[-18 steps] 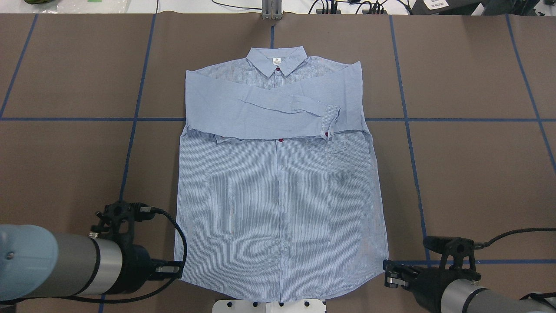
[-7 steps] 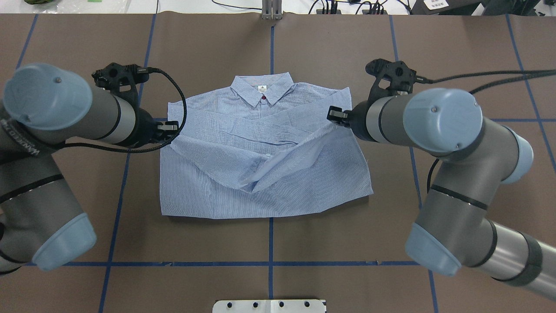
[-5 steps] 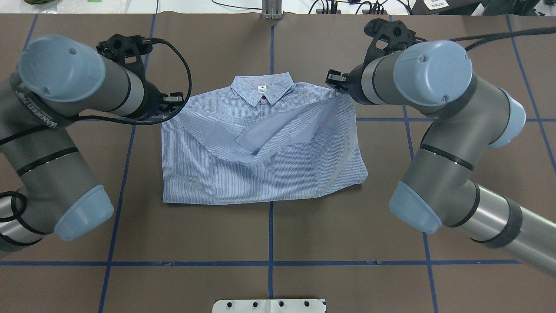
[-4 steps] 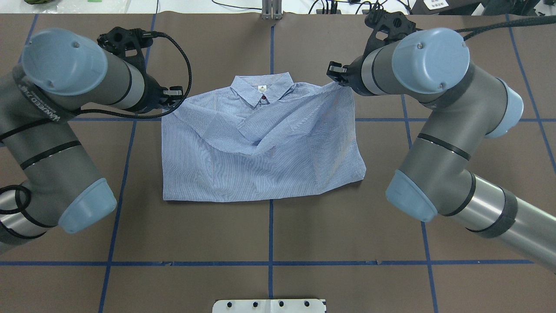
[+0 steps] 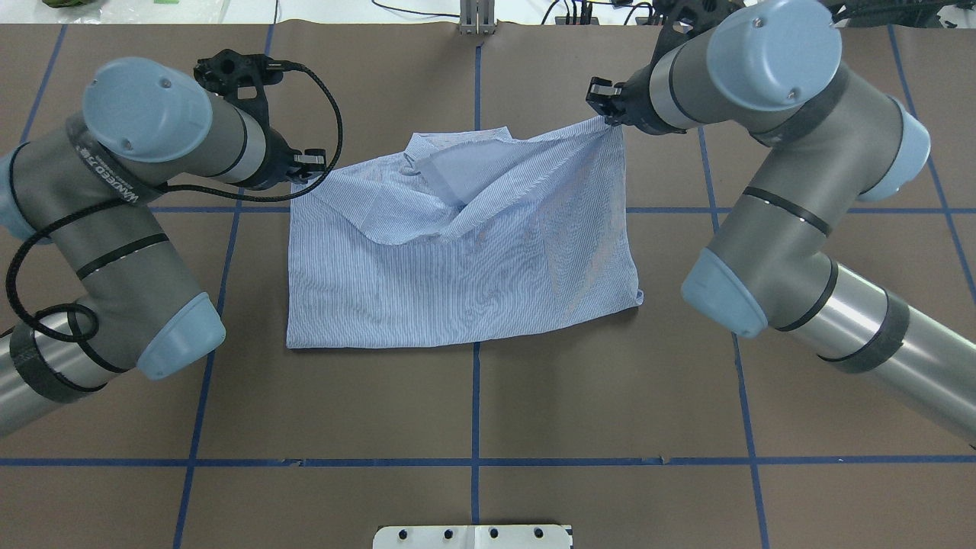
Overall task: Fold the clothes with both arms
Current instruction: 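Lay the hem near the collar and open both grippers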
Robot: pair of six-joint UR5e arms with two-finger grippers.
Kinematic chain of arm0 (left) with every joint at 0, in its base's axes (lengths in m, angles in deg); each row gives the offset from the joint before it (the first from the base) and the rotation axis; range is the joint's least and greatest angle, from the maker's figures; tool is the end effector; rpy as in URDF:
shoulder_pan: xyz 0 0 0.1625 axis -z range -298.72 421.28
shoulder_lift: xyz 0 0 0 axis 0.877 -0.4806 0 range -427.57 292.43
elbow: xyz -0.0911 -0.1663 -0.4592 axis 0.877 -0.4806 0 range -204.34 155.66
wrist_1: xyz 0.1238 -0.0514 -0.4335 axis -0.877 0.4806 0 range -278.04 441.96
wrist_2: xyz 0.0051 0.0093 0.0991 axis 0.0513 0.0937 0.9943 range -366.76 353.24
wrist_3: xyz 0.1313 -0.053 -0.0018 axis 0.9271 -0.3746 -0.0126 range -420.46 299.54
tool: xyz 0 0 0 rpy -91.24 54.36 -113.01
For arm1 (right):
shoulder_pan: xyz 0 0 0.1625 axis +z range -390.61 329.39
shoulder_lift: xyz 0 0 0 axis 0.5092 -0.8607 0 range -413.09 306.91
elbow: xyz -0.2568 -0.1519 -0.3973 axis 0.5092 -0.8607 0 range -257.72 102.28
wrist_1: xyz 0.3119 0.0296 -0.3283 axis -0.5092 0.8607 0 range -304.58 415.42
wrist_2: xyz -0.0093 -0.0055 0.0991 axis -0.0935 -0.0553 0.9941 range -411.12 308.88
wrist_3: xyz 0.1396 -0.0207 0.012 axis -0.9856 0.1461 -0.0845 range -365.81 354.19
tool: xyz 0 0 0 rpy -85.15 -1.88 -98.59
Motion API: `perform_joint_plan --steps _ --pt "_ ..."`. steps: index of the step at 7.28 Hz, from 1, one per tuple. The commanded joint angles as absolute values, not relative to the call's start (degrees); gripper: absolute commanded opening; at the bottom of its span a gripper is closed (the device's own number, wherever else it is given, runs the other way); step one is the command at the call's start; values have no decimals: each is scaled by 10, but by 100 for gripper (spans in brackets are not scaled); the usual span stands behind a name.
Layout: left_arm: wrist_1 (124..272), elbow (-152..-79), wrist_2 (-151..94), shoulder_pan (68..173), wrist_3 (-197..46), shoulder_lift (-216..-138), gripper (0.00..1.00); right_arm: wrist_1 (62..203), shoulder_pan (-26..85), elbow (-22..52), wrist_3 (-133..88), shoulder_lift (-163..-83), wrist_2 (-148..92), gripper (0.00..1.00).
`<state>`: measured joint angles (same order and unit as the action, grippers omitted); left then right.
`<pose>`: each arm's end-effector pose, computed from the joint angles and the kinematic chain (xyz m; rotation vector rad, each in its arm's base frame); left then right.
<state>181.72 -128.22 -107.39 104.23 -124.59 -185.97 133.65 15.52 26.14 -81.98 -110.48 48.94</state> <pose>0.4600 -0.5747 0.3147 0.3699 0.8458 -0.1925 -0.4329 -0.6070 0.2551 0.3707 -0.9660 0.4238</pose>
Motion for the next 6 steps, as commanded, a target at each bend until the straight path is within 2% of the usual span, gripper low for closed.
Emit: perform_joint_plan --steps 1,2,4,6 --pt "1829 -1273 -1075 1050 -1201 -1860 0 1329 170 238 -800 -1111 521 0" --pt "1836 -1251 -1075 1049 -1198 -1860 0 1313 158 183 -791 -1104 519 0" --pt "1913 -1183 -1075 1048 -1196 -1861 0 1160 148 77 -788 -1112 519 0" --pt "1948 -1152 -1075 1049 -1178 -1860 0 1143 150 59 -764 -1111 521 0"
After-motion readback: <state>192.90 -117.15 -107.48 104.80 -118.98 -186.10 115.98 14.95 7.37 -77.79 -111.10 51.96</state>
